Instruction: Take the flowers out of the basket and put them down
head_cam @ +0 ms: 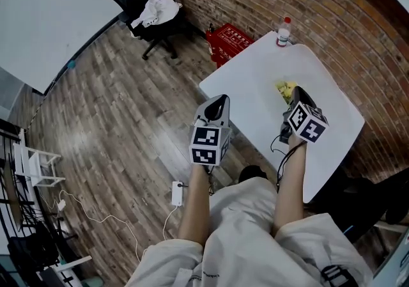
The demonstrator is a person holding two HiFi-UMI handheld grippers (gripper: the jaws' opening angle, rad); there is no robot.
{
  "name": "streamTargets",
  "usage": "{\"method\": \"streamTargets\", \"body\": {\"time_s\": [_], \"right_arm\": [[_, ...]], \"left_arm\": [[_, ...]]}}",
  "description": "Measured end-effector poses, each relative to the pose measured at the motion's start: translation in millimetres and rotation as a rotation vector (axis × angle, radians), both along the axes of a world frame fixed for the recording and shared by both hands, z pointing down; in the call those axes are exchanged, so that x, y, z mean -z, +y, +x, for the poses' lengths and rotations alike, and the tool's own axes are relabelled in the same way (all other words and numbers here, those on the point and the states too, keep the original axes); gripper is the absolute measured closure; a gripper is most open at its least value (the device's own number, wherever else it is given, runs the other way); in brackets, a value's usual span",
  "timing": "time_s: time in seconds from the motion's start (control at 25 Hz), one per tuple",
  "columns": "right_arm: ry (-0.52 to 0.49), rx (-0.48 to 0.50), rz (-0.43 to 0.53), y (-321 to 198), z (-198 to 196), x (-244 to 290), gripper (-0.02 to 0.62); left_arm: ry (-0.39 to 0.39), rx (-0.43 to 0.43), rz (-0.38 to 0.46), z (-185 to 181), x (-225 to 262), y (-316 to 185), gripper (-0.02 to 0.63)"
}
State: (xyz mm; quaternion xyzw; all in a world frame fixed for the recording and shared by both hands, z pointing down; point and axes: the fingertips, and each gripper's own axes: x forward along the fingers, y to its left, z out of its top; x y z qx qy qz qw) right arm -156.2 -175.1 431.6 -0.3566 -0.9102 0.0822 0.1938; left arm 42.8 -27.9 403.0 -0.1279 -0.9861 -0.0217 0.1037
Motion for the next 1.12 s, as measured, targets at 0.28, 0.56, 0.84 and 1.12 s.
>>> {"method": "streamTargets", "body": {"time_s": [0.28,0.56,0.84,1.12], "right_arm": [[-0.025,-0.077,-0.007,-26.6,-43.0,18.9,0.580],[-0.020,-0.162,0.010,-68.0,-92.2,25.1,0.580],[0.028,-0.138,0.077,-75.1,-120.3,5.6,0.580],[0.090,-0.087,0.072,-57.7,-158.2,-4.2,0.580]], "left_arm": [[0.013,-0.098,0.036,-60.3,-9.3,-8.8,0.579],[0.042,-0.245,0.028,-137.4,-7.9,-35.8,0.578],[0.094,-0.318,0.026,-190.5,-15.4,-43.4,0.580],[0.119,-0.374,0.004,-245.8,-2.9,-30.3,0.580]]}}
